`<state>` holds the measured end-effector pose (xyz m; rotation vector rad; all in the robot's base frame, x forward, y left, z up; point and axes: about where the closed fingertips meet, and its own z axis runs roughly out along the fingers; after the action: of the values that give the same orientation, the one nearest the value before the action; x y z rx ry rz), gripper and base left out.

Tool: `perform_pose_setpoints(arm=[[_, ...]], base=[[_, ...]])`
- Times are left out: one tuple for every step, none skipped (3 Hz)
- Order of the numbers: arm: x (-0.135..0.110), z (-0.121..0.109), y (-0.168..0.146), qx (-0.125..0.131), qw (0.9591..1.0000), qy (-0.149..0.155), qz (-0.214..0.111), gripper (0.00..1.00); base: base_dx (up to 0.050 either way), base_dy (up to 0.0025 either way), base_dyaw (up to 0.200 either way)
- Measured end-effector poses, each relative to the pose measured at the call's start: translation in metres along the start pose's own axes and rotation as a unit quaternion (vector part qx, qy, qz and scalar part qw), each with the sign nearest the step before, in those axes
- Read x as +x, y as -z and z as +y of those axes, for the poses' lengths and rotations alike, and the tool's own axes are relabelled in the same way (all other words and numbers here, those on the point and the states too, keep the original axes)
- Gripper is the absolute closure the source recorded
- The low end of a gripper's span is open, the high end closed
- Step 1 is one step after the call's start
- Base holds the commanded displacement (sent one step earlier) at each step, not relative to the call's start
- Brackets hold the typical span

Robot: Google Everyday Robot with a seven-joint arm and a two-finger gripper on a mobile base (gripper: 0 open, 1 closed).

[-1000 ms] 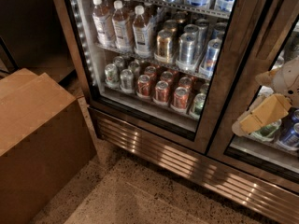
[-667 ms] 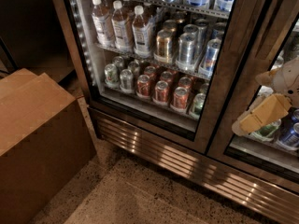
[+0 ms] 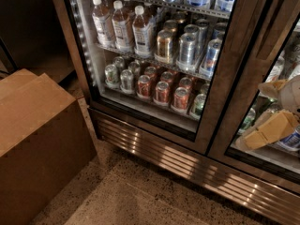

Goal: Open left fridge door

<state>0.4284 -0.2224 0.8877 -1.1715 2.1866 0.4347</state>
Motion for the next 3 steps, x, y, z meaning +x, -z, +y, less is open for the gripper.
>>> perform_pose_setpoints(arm=[[-0.0004,0.0005,-0.0001,-0.001,1.0,0.001,-0.001,0.0],[-0.0008,0.002,0.004,-0.049,0.9967,0.0,-0.064,0.0],[-0.001,0.0045,0.0029,-0.126,0.9825,-0.009,-0.138,0.0]], base=[[0.0,0.0,0.0],[0.0,0.0,0.0],[0.0,0.0,0.0]])
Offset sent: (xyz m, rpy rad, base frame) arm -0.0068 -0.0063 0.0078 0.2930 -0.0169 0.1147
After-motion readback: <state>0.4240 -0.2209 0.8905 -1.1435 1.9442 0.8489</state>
